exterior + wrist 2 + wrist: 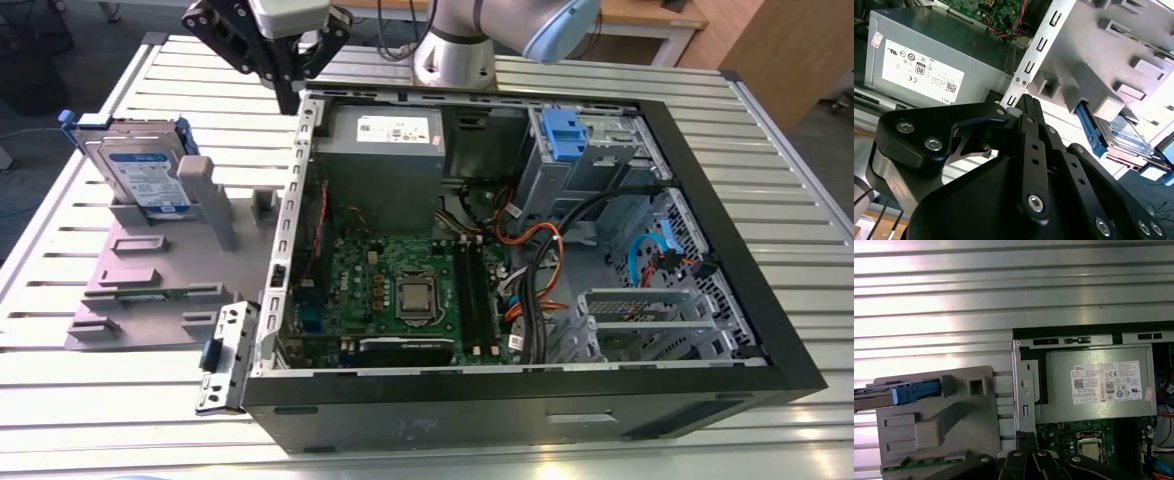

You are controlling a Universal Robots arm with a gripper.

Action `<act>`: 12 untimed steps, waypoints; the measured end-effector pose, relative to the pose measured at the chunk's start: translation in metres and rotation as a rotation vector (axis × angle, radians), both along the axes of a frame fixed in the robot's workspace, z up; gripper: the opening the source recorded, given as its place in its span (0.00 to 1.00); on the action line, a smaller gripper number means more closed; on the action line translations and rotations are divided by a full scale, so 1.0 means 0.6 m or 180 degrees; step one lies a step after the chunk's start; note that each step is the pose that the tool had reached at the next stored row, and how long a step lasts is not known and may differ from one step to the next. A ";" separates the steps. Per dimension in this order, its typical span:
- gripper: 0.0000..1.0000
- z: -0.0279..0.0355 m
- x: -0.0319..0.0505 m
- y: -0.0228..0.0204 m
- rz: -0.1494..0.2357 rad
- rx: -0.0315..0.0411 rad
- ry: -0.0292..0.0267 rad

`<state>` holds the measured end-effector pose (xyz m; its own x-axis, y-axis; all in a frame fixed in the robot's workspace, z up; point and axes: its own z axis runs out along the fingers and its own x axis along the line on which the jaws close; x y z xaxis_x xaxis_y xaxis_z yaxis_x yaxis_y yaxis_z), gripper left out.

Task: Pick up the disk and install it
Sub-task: 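Reach for the disk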

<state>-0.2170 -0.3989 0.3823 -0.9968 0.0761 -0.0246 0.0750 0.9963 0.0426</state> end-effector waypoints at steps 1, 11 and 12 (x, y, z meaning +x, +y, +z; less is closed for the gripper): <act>0.11 0.000 0.000 0.0000 0.0000 0.0000 0.0000; 0.11 0.000 -0.008 0.0000 0.0000 -0.0003 0.0000; 0.11 -0.001 -0.008 0.0000 0.0000 -0.0003 0.0000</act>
